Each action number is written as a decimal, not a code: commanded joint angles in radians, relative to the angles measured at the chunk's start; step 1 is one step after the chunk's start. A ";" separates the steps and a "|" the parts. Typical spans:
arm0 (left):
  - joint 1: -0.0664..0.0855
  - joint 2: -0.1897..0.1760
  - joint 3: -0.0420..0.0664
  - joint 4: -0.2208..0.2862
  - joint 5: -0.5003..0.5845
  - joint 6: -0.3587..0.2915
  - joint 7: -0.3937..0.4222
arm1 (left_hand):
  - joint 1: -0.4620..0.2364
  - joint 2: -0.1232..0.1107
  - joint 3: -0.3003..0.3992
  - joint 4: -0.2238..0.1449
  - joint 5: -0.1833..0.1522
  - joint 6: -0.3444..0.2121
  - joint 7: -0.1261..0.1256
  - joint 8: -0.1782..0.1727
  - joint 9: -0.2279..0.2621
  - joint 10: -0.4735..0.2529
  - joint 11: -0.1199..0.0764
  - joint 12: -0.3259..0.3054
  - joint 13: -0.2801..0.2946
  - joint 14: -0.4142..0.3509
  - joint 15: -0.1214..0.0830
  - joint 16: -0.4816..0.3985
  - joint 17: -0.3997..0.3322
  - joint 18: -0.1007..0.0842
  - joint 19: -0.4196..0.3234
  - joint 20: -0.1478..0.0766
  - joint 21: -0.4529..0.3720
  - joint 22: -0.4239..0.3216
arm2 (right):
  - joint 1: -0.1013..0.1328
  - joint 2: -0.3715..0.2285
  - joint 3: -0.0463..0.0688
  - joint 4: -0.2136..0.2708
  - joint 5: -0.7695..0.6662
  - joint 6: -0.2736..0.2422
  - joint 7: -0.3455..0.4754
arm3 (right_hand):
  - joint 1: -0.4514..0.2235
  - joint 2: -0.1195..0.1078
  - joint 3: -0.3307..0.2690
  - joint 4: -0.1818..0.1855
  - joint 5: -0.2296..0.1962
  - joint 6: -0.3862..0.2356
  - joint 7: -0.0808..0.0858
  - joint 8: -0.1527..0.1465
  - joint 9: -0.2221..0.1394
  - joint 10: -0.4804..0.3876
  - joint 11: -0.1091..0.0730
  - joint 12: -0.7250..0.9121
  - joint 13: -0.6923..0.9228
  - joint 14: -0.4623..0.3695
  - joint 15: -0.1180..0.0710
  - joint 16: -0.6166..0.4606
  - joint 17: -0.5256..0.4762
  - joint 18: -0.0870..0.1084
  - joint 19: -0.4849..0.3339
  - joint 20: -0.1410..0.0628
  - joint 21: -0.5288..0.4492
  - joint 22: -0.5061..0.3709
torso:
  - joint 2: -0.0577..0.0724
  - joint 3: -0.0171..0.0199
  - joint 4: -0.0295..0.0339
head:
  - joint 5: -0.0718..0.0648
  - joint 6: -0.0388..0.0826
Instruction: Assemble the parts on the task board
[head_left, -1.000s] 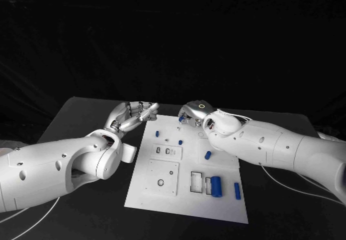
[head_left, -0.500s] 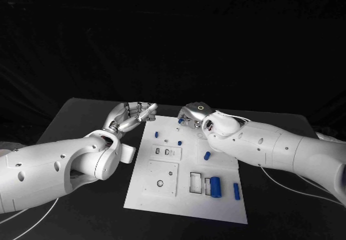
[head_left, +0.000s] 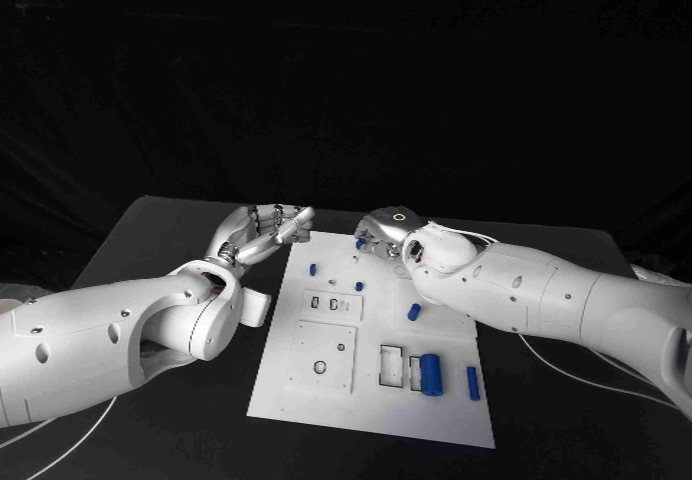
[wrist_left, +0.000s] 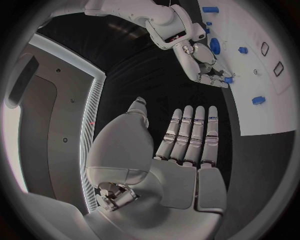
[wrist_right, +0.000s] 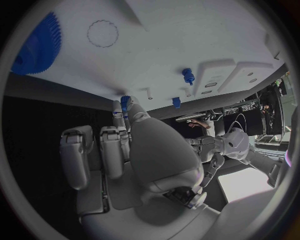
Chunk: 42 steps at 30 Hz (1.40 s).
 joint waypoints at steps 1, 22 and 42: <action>0.003 0.003 0.001 0.001 -0.006 0.002 0.009 | 0.002 0.011 0.007 0.001 -0.004 -0.005 0.024 0.005 0.001 -0.007 0.002 -0.005 0.002 -0.004 0.004 -0.003 0.001 0.015 -0.004 0.000 -0.005 -0.001 | 0.000 0.002 0.000 0.001 -0.009 0.033 -0.021 | -0.037 -0.034 -0.026 0.013 -0.008 -0.120 -0.002 -0.003 -0.003 -0.066 0.022 0.004 0.002 0.105 0.018 0.004 0.263 -0.007 0.104 0.019 0.004 0.263 | -0.001 -0.0003 0.0007 | 0.000 0.000; 0.002 0.029 0.000 -0.036 -0.005 0.010 0.011 | 0.003 0.013 0.007 0.001 -0.004 -0.006 0.024 0.006 0.001 -0.006 0.002 -0.005 0.002 -0.004 0.004 -0.003 0.001 0.015 -0.004 0.000 -0.005 -0.002 | 0.066 -0.275 0.000 0.339 0.406 -0.150 0.038 | -0.116 -0.054 -0.050 0.049 -0.006 -0.137 0.066 0.029 0.020 0.039 0.020 0.076 0.031 0.105 0.021 0.004 0.263 -0.007 0.104 0.037 0.004 0.263 | -0.005 0.0011 -0.0038 | -0.026 0.013; 0.001 0.062 -0.007 -0.077 -0.003 0.025 0.011 | 0.005 0.016 0.008 0.001 -0.004 -0.008 0.024 0.007 0.002 -0.007 0.003 -0.006 0.002 -0.005 0.004 -0.004 0.001 0.015 -0.005 0.000 -0.005 -0.002 | 0.119 -0.515 -0.020 0.477 0.495 0.069 -0.020 | -0.308 -0.114 -0.047 0.042 0.137 -0.192 -0.074 0.017 0.033 0.521 -0.038 1.515 1.512 0.105 -0.018 0.004 0.263 -0.006 0.102 -0.007 0.003 0.261 | -0.017 0.0026 -0.0101 | -0.103 0.003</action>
